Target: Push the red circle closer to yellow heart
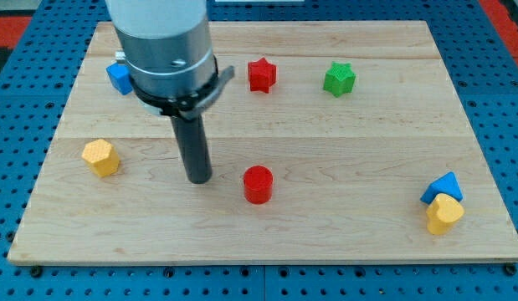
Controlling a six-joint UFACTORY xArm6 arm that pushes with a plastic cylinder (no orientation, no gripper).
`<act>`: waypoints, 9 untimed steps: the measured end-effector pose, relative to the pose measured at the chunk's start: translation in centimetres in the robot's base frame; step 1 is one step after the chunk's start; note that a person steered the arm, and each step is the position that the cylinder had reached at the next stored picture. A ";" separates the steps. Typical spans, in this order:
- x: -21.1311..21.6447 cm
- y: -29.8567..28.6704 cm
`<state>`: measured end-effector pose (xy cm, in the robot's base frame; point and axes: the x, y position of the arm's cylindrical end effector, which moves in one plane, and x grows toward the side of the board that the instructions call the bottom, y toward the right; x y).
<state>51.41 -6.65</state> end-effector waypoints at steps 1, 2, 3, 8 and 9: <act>0.1 7.9; 0.1 15.2; 0.1 15.7; 3.4 20.2; 3.3 18.9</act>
<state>54.70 12.28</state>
